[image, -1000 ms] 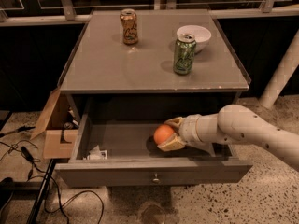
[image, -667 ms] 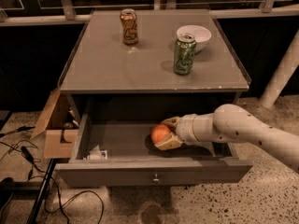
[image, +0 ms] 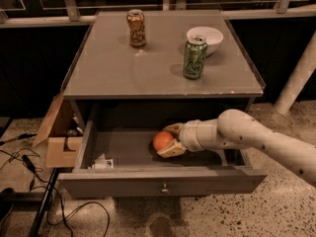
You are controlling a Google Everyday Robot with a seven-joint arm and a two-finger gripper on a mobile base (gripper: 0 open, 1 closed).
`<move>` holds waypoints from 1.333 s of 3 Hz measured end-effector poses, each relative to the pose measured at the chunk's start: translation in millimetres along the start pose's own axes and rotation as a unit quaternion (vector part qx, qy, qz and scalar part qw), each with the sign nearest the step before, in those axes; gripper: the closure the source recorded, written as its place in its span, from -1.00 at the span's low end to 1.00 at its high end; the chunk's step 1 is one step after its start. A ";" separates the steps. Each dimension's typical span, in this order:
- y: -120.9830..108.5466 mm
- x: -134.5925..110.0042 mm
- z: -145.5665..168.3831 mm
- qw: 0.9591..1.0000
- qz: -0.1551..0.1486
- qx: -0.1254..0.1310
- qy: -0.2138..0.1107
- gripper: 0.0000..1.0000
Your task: Place orange into top drawer
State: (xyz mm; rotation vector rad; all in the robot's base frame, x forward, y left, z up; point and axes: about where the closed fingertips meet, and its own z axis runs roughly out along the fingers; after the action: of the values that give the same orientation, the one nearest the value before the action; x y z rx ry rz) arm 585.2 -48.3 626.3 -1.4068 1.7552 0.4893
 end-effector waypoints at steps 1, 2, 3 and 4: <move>0.0 0.0 0.1 1.000 0.000 0.000 0.000 0.07; 0.0 0.0 0.1 1.000 0.000 0.000 0.000 -0.38; 0.0 0.0 0.1 1.000 0.000 0.000 0.000 -0.85; 0.1 0.0 0.2 1.000 0.000 0.000 0.000 -1.00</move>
Offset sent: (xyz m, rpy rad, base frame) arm 0.0000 0.0000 -0.0001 0.0001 0.0000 0.0001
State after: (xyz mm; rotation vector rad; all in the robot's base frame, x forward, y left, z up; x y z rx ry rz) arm 585.2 -48.1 626.1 -1.4070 1.7550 0.4897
